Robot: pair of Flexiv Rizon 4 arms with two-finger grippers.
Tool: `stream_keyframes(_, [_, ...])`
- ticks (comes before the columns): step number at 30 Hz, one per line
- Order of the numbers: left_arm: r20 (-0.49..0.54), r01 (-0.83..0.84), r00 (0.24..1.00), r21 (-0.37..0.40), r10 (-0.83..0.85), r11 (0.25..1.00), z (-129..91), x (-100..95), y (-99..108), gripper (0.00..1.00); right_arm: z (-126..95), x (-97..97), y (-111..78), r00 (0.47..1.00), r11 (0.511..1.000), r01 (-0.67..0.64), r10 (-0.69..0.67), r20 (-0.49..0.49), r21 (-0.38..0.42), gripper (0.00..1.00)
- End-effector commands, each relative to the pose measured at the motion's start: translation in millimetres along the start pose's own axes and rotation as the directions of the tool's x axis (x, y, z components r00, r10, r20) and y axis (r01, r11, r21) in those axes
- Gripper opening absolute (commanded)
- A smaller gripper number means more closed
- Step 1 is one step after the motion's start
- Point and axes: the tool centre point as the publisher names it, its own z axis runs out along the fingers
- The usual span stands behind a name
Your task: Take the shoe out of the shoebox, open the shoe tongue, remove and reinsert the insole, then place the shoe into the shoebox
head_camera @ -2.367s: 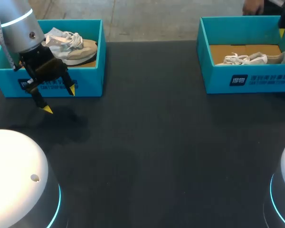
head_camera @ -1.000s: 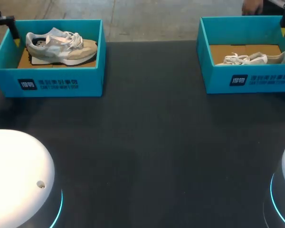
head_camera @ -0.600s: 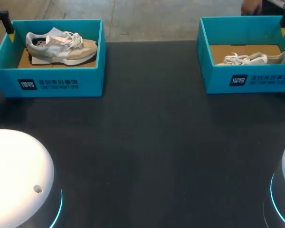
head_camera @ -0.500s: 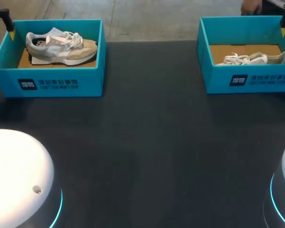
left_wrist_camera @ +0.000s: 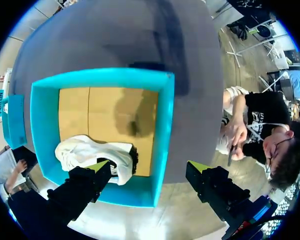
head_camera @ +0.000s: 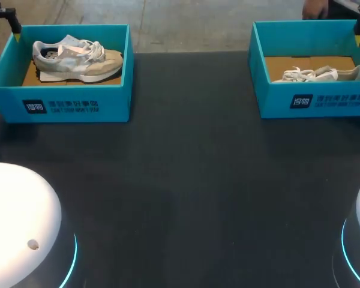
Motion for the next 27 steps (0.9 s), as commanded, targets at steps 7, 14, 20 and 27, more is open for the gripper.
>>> stream_keyframes(7, [0.007,-0.015,1.000,0.027,0.015,1.000,42,-15.3,47,1.00,0,-0.1,-0.7,1.000,1.000,-0.001,0.001,0.001,-0.001,1.00])
stream_keyframes(14, [0.002,-0.050,0.999,0.019,0.050,0.999,57,-34.1,57,1.00,0,-0.1,-0.7,1.000,1.000,-0.001,0.001,0.001,-0.001,1.00])
stream_keyframes(20, [0.003,-0.074,0.997,0.033,0.074,0.997,72,-43.9,63,0.98,0,-0.1,-0.7,1.000,1.000,-0.001,0.001,0.001,-0.001,1.00])
stream_keyframes(27, [-0.018,-0.094,0.995,0.065,0.096,0.993,93,-48.9,60,0.87,0,-0.1,-0.7,1.000,1.000,-0.001,0.001,0.001,-0.001,1.00])
